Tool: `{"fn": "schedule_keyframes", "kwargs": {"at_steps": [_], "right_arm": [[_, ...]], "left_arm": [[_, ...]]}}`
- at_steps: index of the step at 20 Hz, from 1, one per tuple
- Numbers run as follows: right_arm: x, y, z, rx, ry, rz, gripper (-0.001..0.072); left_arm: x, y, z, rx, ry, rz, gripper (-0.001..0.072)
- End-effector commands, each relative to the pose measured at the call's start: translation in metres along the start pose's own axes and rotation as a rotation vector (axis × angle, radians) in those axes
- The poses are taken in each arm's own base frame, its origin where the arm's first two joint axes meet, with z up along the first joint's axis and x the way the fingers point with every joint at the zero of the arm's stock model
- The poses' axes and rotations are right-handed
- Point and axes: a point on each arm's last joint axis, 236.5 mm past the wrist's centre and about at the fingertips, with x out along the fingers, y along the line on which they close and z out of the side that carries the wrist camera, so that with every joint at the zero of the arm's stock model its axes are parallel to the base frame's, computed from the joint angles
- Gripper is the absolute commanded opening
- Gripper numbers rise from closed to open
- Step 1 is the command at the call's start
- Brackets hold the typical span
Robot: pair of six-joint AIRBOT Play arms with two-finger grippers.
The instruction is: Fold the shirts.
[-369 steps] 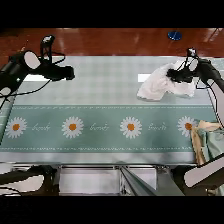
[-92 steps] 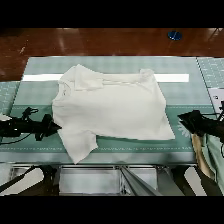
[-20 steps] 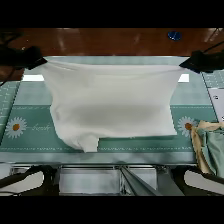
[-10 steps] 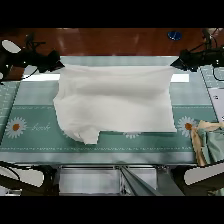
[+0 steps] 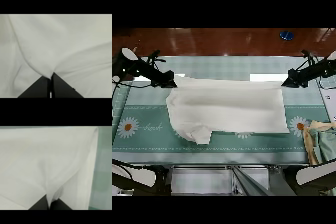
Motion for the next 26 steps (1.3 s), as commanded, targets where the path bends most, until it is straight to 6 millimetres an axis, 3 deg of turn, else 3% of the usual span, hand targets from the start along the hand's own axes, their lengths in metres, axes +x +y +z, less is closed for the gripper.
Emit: {"fn": "schedule_keyframes", "kwargs": {"at_steps": [1,2,3,4,6,8,10,11,13,14,16,19,23,26], "right_arm": [[0.025,-0.015,-0.015,0.049,0.025,-0.008,0.002],[0.029,-0.014,-0.017,0.064,0.026,0.002,0.0078],[0.031,-0.014,-0.019,0.084,0.03,0.01,0.0283],[0.031,-0.013,-0.021,0.094,0.039,0.012,0.0415],[0.017,-0.013,-0.024,0.107,0.036,0.009,0.0414],[-0.016,-0.032,-0.03,0.1,0.008,-0.069,0.0414],[-0.051,-0.061,-0.049,0.138,-0.043,-0.174,0.0414],[-0.059,-0.069,-0.063,0.184,-0.073,-0.182,0.0414],[-0.059,-0.075,-0.096,0.276,-0.139,-0.153,0.0414],[-0.053,-0.071,-0.111,0.302,-0.176,-0.122,0.0414],[-0.037,-0.056,-0.132,0.314,-0.22,-0.051,0.0414],[-0.016,-0.035,-0.152,0.329,-0.229,0.052,0.0414],[-0.008,-0.025,-0.156,0.338,-0.225,0.108,0.0414],[-0.008,-0.024,-0.155,0.339,-0.228,0.113,0.0414]], "left_arm": [[0.026,0.007,-0.026,-0.01,0.103,0.007,0.0032],[0.032,0.005,-0.029,-0.02,0.118,0.007,0.0116],[0.034,0.003,-0.03,-0.028,0.125,0.007,0.0311],[0.033,0.0,-0.031,-0.019,0.132,0.006,0.0507],[0.016,-0.004,-0.03,-0.014,0.132,0.0,0.051],[-0.018,0.007,-0.035,-0.021,0.113,0.025,0.051],[-0.048,0.027,-0.056,-0.086,0.08,0.036,0.051],[-0.053,0.037,-0.081,-0.127,0.089,0.033,0.051],[-0.047,0.061,-0.148,-0.274,0.097,0.011,0.051],[-0.039,0.061,-0.17,-0.36,0.064,-0.037,0.051],[-0.029,0.045,-0.194,-0.491,-0.041,-0.178,0.051],[-0.007,0.033,-0.234,-0.616,-0.067,-0.219,0.0509],[0.027,0.003,-0.265,-0.664,0.017,-0.307,0.0508],[0.032,0.004,-0.255,-0.664,-0.033,-0.303,0.0507]]}}
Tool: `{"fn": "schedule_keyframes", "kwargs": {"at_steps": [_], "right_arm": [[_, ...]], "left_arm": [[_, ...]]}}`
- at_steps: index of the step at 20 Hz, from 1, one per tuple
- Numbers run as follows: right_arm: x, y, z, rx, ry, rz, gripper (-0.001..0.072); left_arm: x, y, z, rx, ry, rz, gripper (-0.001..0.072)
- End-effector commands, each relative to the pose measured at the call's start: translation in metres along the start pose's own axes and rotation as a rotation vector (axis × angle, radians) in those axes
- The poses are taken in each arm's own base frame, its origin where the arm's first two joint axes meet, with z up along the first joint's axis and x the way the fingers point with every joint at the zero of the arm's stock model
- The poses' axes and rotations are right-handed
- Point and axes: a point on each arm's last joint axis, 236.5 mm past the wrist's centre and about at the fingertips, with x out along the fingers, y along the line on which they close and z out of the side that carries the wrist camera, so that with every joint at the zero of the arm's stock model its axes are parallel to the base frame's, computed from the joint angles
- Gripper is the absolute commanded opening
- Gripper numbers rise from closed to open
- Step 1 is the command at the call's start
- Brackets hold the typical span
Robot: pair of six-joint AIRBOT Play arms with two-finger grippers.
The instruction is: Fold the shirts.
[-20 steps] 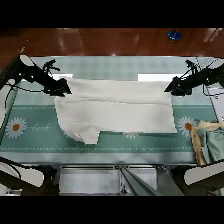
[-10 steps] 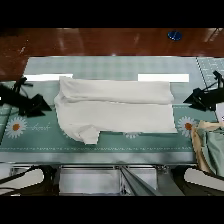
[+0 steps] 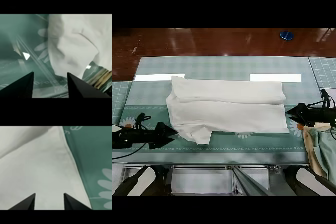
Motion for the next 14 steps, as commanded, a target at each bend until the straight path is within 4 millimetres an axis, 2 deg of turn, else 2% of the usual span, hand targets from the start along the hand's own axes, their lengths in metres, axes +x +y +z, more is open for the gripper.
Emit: {"fn": "schedule_keyframes", "kwargs": {"at_steps": [1,5,9,10,11,12,13,14], "right_arm": [[0.002,0.004,-0.002,0.007,-0.009,0.027,0.0414],[0.002,0.004,-0.002,0.008,-0.009,0.027,0.0414],[0.002,0.004,-0.002,0.009,-0.012,0.026,0.0414],[0.002,0.003,-0.001,0.008,-0.015,0.022,0.0414],[0.001,-0.001,0.001,0.015,-0.023,0.015,0.0414],[-0.003,-0.005,0.002,0.036,-0.028,0.014,0.0414],[-0.007,-0.011,0.001,0.058,-0.023,0.014,0.0414],[-0.012,-0.023,-0.003,0.078,-0.007,-0.011,0.0414]], "left_arm": [[0.012,-0.004,0.002,-0.02,-0.047,-0.035,0.0507],[0.021,-0.011,0.012,0.031,-0.098,-0.017,0.0507],[0.039,-0.023,0.015,0.079,-0.119,-0.011,0.0506],[0.043,-0.024,0.015,0.079,-0.115,-0.009,0.0478],[0.046,-0.024,0.013,0.076,-0.097,-0.006,0.0343],[0.048,-0.024,0.01,0.078,-0.074,-0.004,0.0126],[0.048,-0.026,0.007,0.094,-0.055,-0.008,0.0021],[0.046,-0.03,0.005,0.111,-0.041,-0.015,0.0021]]}}
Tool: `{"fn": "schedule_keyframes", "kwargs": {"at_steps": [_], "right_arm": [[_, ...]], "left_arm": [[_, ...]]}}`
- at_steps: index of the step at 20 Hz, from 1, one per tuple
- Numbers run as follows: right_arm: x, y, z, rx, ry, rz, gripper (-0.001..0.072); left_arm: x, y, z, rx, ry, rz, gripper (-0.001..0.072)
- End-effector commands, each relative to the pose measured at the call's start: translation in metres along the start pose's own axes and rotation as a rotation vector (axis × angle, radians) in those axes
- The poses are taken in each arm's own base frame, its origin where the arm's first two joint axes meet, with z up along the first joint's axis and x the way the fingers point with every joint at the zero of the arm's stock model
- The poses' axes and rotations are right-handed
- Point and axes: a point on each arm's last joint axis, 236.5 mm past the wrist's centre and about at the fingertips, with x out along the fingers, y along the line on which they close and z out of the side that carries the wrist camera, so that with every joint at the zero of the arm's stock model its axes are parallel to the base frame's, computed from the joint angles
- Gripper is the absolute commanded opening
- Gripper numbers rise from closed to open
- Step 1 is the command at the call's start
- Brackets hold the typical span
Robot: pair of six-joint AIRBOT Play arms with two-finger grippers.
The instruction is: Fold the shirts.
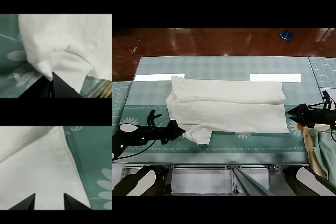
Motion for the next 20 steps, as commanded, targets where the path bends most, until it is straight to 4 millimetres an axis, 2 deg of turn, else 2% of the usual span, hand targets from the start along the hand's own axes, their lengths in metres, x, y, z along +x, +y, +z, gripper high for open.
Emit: {"fn": "schedule_keyframes", "kwargs": {"at_steps": [1,2,3,7,9,12,15,18,19,20], "right_arm": [[-0.013,-0.036,-0.014,0.064,0.055,-0.09,0.0414],[-0.017,-0.057,-0.026,0.1,0.1,-0.179,0.0414],[-0.018,-0.068,-0.036,0.13,0.131,-0.226,0.0414],[-0.004,-0.061,-0.063,0.18,0.197,-0.159,0.0415],[0.002,-0.054,-0.063,0.191,0.187,-0.116,0.0415],[0.011,-0.055,-0.062,0.223,0.203,-0.095,0.0415],[0.024,-0.046,-0.049,0.242,0.172,-0.019,0.041],[0.045,-0.043,-0.054,0.207,0.212,-0.039,0.0402],[0.051,-0.04,-0.052,0.187,0.216,-0.044,0.0318],[0.053,-0.033,-0.049,0.146,0.221,-0.043,0.0116]], "left_arm": [[0.001,-0.013,-0.005,0.044,0.041,-0.025,0.0021],[-0.002,-0.018,-0.004,0.056,0.047,-0.034,0.0021],[-0.004,-0.023,-0.001,0.066,0.044,-0.04,0.0021],[-0.015,-0.044,0.015,0.112,0.012,-0.064,0.0021],[-0.017,-0.049,0.017,0.124,0.008,-0.07,0.0021],[-0.017,-0.048,0.017,0.124,0.008,-0.069,0.0021],[-0.017,-0.049,0.017,0.124,0.008,-0.07,0.0022],[-0.018,-0.049,0.017,0.123,0.007,-0.07,0.0021],[-0.018,-0.049,0.018,0.124,0.008,-0.07,0.0022],[-0.018,-0.05,0.018,0.126,0.007,-0.071,0.0021]]}}
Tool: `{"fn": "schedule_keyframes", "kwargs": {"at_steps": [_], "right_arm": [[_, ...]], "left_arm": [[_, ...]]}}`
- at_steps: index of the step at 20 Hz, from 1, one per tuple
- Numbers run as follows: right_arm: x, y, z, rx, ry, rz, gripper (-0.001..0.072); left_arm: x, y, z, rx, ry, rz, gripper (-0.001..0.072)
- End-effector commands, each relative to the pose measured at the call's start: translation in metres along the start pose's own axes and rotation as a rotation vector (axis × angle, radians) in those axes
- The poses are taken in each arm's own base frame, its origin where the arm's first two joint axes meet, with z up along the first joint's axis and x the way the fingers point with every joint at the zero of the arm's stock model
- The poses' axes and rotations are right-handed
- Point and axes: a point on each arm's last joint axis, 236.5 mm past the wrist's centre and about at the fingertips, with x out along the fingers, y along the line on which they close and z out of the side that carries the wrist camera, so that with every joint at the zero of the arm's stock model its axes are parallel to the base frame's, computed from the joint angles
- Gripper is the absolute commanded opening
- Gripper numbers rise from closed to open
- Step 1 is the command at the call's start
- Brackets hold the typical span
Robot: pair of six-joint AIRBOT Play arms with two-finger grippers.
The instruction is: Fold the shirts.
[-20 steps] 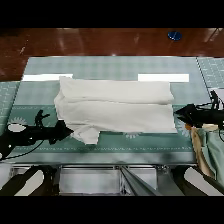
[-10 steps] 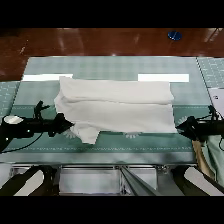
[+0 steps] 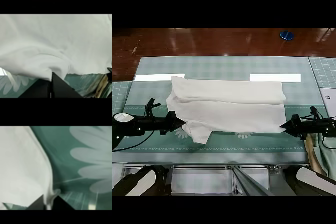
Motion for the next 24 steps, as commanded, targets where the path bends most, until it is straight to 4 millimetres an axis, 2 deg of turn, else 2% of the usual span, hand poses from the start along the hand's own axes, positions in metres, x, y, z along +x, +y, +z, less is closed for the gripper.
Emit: {"fn": "schedule_keyframes", "kwargs": {"at_steps": [1,3,6,9,12,14,16,19,21,22,23,24], "right_arm": [[0.01,0.019,0.009,-0.11,0.007,-0.005,0.0019],[-0.005,0.043,0.014,-0.206,0.026,0.015,0.0019],[-0.037,0.075,0.047,-0.292,-0.064,0.028,0.0019],[-0.057,0.106,0.075,-0.347,-0.115,0.043,0.0019],[-0.057,0.141,0.095,-0.411,-0.135,0.069,0.0019],[-0.053,0.154,0.115,-0.413,-0.162,0.067,0.0019],[-0.049,0.161,0.132,-0.398,-0.17,0.081,0.0019],[-0.038,0.166,0.151,-0.373,-0.157,0.116,0.0019],[-0.029,0.164,0.161,-0.354,-0.146,0.127,0.0019],[-0.024,0.163,0.166,-0.338,-0.149,0.136,0.002],[-0.02,0.163,0.173,-0.319,-0.165,0.145,0.006],[-0.017,0.163,0.18,-0.304,-0.184,0.155,0.0237]], "left_arm": [[-0.003,-0.005,0.003,0.013,-0.003,-0.007,0.0022],[-0.019,-0.025,0.018,0.076,-0.019,-0.038,0.0021],[-0.05,-0.053,0.054,0.172,-0.096,-0.042,0.0021],[-0.057,-0.072,0.094,0.21,-0.117,-0.034,0.0021],[-0.038,-0.089,0.128,0.241,-0.057,-0.038,0.0021],[-0.019,-0.101,0.15,0.25,-0.01,-0.043,0.0022],[-0.003,-0.113,0.173,0.259,0.024,-0.051,0.0021],[0.007,-0.123,0.218,0.213,-0.002,-0.062,0.0021],[0.013,-0.125,0.234,0.21,-0.006,-0.061,0.0021],[0.019,-0.124,0.236,0.213,0.006,-0.06,0.0021],[0.028,-0.12,0.235,0.205,0.023,-0.056,0.0022],[0.036,-0.116,0.232,0.2,0.04,-0.052,0.0068]]}}
